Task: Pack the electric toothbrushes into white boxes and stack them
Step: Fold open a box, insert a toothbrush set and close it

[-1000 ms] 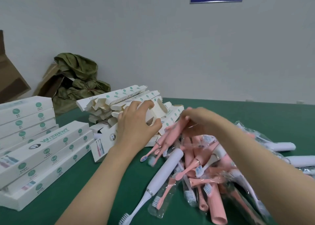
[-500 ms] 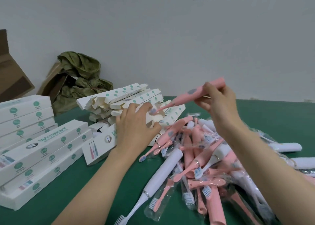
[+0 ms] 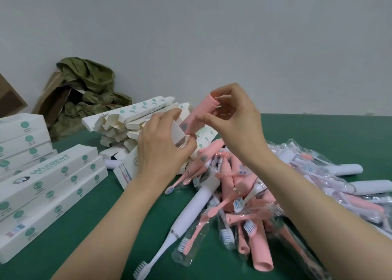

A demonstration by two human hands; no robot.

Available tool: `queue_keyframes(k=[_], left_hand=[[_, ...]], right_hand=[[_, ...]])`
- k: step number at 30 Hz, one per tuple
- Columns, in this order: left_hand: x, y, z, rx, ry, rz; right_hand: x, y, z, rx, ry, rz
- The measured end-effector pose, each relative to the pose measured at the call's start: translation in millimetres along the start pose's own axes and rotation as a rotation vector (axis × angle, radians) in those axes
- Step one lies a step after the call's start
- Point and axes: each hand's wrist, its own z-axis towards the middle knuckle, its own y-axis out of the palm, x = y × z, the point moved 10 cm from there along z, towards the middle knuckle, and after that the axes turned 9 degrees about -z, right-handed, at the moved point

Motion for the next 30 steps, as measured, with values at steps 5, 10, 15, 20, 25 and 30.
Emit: queue_keyframes(k=[5,10,15,20,25,30], left_hand=[[4.9,3.5,-1.9,-0.017,0.012,-0.012],[4.1,6.8,-3.2,-0.051,0.019,0.011],[4.5,10.6,-4.0,-0.083,0.026,0.018],[5.9,18.0,-8.7,-0.137,0.025,0.009],[9.2,27.5,-11.4,-0.207,0.046,0.009],[6.0,26.6,-9.0,-0.190,0.008,0.006]], right_hand=[[-13.3,33.5,-11.6,-0.310,-0.241,-0.418],[13.2,0.9,2.6,-0.307,-0.048,-0.296],[73.4,16.3,-27.5,-0.887,0.101,-0.808],[94.7,26.3,-45.8,-0.921,0.096,-1.067],[57.4,9.8,-20.2,-0.687,0.257,-0.207],[14.9,23.4,-26.1,-0.725,0.265,0.280]])
